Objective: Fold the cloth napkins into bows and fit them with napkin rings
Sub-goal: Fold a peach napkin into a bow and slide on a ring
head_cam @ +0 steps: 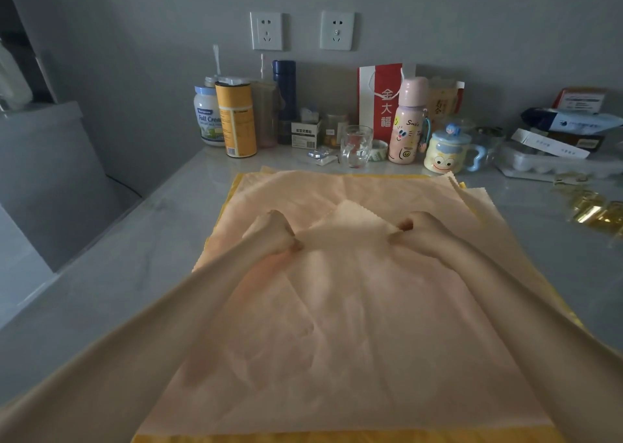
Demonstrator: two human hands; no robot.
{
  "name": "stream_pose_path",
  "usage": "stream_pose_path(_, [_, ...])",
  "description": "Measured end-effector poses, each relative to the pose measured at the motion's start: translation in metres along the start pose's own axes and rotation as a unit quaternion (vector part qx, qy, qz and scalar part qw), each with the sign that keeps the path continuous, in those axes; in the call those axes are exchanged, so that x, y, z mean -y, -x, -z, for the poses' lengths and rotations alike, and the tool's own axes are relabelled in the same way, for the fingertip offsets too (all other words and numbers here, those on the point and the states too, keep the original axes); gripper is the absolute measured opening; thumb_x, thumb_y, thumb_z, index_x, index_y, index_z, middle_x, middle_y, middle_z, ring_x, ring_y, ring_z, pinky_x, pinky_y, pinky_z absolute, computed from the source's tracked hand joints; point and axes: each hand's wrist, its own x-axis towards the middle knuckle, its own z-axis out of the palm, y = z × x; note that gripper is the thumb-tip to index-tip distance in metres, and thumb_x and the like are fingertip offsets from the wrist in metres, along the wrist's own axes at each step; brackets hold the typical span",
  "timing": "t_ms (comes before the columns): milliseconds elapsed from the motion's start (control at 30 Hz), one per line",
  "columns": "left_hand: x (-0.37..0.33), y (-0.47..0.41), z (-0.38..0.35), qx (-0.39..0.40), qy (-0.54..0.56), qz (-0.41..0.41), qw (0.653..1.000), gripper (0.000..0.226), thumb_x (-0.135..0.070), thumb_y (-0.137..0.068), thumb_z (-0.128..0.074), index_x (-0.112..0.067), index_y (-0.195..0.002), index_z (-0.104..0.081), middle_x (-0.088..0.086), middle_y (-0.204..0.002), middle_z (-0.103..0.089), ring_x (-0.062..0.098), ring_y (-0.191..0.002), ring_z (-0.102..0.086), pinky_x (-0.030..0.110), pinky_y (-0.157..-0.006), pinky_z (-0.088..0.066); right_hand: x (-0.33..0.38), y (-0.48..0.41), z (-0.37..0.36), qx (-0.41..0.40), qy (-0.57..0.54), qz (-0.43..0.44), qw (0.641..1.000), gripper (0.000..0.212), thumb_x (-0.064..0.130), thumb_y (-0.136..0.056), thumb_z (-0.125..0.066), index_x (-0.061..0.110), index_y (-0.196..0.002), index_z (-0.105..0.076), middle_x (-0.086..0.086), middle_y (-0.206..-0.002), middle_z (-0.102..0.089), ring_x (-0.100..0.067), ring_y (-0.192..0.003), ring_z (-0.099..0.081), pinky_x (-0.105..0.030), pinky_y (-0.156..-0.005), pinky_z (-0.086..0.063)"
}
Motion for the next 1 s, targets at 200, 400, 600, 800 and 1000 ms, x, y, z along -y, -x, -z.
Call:
stream_pose_path(200, [-0.013, -0.006, 0.008, 0.039, -0.001, 0.013, 0.999, 0.032, -0.013, -0.085, -0.066, 0.001, -0.114, -0.062, 0.009, -0.078, -0.052, 0.019, -0.06, -0.045, 0.025, -0.047, -0.035, 0.0, -0.013, -0.005, 0.012, -0.011, -0.006, 1.0, 0.019, 0.02, -0.076, -0.074, 0.016, -0.066, -0.059, 0.0, -0.074, -0.058, -0.018, -0.076, -0.052, -0.026, -0.062, -0.038])
stream_pose_path(400, [-0.03, -0.019, -0.011, -0.02, 0.127, -0.026, 0.991, 0.014, -0.003, -0.088, -0.055, -0.012, -0.095, -0.064, 0.005, -0.086, -0.056, 0.017, -0.077, -0.051, 0.021, -0.057, -0.04, 0.017, -0.018, -0.017, 0.0, -0.009, 0.015, 1.0, 0.014, 0.023, -0.088, -0.059, 0.013, -0.078, -0.061, -0.003, -0.084, -0.061, -0.019, -0.078, -0.054, -0.025, -0.062, -0.038])
stream_pose_path(600, [-0.029, -0.024, -0.022, -0.096, 0.163, -0.05, 0.981, 0.013, -0.011, -0.085, -0.063, -0.006, -0.095, -0.071, 0.003, -0.094, -0.063, 0.018, -0.089, -0.058, 0.021, -0.075, -0.043, 0.008, -0.019, -0.015, -0.047, -0.009, 0.066, 0.997, 0.007, 0.011, -0.086, -0.061, 0.01, -0.09, -0.067, -0.001, -0.09, -0.06, -0.016, -0.086, -0.053, -0.021, -0.069, -0.035])
stream_pose_path(800, [-0.015, -0.011, -0.023, -0.142, 0.07, -0.226, 0.961, 0.013, -0.006, -0.086, -0.059, -0.011, -0.093, -0.069, 0.004, -0.088, -0.064, 0.016, -0.081, -0.054, 0.027, -0.076, -0.044, 0.0, -0.009, -0.013, -0.082, 0.014, 0.131, 0.988, 0.02, -0.006, -0.081, -0.055, 0.006, -0.089, -0.068, -0.002, -0.09, -0.062, -0.016, -0.084, -0.054, -0.017, -0.069, -0.033])
stream_pose_path(1000, [-0.005, 0.0, -0.027, -0.124, -0.162, -0.339, 0.919, 0.019, -0.015, -0.091, -0.052, -0.02, -0.103, -0.066, -0.003, -0.117, -0.056, 0.017, -0.109, -0.05, 0.025, -0.088, -0.029, 0.001, -0.001, -0.018, -0.096, 0.155, 0.15, 0.972, 0.033, -0.006, -0.079, -0.047, 0.016, -0.086, -0.07, -0.007, -0.101, -0.058, -0.028, -0.102, -0.053, -0.031, -0.086, -0.038])
